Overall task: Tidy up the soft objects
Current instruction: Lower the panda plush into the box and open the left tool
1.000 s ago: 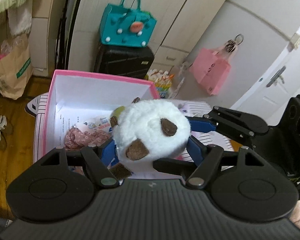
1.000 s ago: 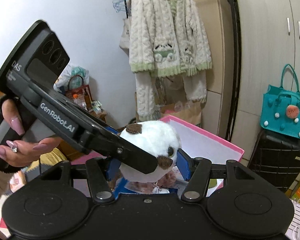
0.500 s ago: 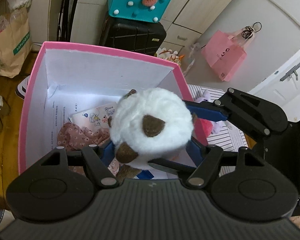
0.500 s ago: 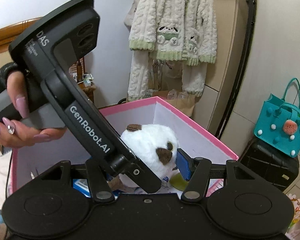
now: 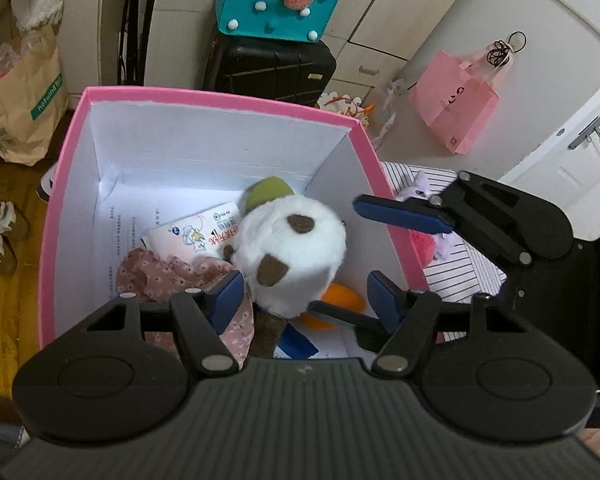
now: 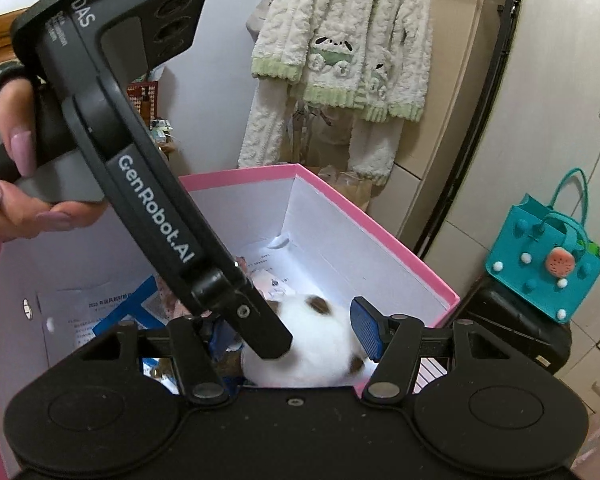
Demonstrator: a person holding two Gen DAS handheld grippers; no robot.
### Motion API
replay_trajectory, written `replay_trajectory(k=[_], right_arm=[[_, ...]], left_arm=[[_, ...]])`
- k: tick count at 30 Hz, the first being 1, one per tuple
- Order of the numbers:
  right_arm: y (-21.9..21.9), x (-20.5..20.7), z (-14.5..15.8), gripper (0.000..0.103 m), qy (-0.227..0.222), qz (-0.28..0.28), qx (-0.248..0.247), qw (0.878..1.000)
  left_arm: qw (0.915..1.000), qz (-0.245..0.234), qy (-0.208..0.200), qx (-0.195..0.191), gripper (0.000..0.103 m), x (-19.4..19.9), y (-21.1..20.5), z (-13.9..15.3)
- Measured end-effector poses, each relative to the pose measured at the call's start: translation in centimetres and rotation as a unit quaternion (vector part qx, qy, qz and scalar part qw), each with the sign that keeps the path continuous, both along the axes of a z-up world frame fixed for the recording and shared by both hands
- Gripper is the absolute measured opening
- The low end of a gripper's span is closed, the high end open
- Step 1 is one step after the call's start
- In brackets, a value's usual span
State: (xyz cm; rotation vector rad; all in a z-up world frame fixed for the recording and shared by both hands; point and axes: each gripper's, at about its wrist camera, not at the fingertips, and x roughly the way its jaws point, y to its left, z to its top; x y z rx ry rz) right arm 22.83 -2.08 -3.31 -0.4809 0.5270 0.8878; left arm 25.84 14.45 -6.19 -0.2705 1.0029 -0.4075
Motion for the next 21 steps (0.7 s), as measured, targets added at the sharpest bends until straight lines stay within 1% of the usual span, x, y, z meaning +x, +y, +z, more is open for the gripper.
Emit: replay_trajectory(k=[4,9,14,19,21], right_arm=[[-1.2,-0.7,0.6,0.066,0.004,-0.008,0.012,1.0],[-3.2,-1.1,1.8,0.066,0.048,-0.017,0.05,0.997],[-4.9,-2.2,2.9,0.067,0.089,-0.019,0.077,0.993],[-6.1,-3.9,4.5,0.067,0.128,-0.016,0.093,0.987],[-6.2,-4.6,5.2,0.067,0.135,-0.016,0.093,0.986]], left_arm=[[0.9998,0.001,-0.014,0.014,0.066,-0.8,-0.2,1.1],[0.9989,0.005,-0.029,0.037,0.066,-2.5,-0.8,3.3],[0.9962,0.014,-0.059,0.063,0.067,-5.6,-1.2,5.9],[0.9948,0.014,-0.06,0.081,0.068,-8.3,-1.9,7.8],[0.9943,0.014,-0.063,0.085,0.069,-9.6,-2.0,8.7]])
